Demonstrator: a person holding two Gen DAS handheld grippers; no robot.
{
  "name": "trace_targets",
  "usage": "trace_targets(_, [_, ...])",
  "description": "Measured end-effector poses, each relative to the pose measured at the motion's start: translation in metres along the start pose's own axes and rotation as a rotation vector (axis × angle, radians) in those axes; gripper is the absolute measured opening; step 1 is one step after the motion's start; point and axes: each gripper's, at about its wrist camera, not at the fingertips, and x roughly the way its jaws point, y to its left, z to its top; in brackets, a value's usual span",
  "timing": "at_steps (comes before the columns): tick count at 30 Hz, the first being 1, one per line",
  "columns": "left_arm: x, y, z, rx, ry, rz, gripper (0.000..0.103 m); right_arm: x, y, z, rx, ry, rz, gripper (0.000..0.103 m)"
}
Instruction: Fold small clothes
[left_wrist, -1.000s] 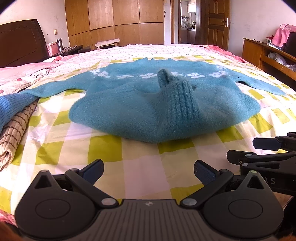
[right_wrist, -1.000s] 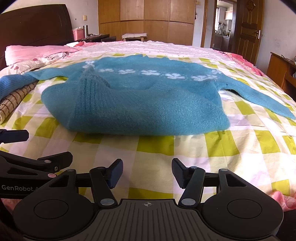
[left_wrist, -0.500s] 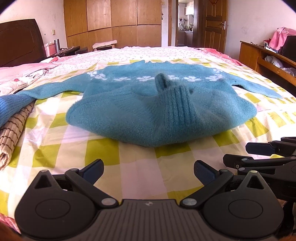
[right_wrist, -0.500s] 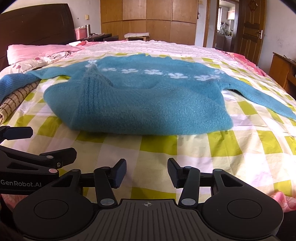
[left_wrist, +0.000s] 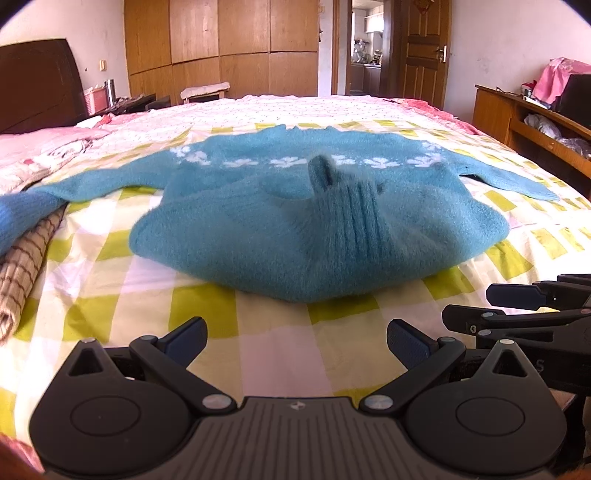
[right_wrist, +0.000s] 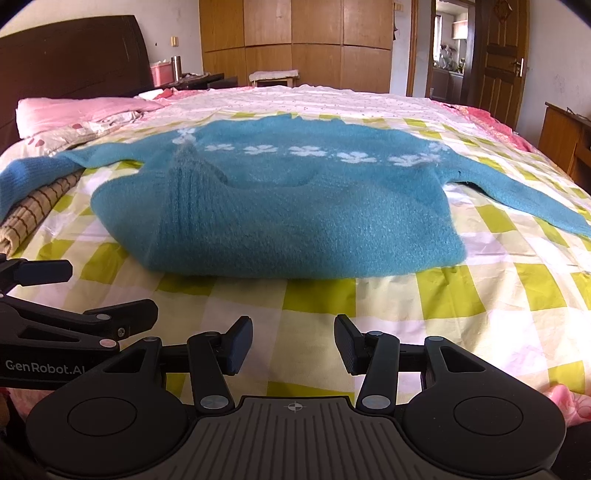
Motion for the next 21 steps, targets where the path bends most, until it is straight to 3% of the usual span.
trace_targets(13, [0.003, 0.007, 0.029, 0.044, -0.058, -0.007, 0.103, -0.004, -0.008, 0.02, 0.036, -0.044, 0.025, 0.046])
trace_targets(21, [0.012, 0.04, 0.069, 0.033, -0.1, -0.015, 0.103, 0.013, -0.03, 0.061, 0.042, -0.058, -0.001, 0.046])
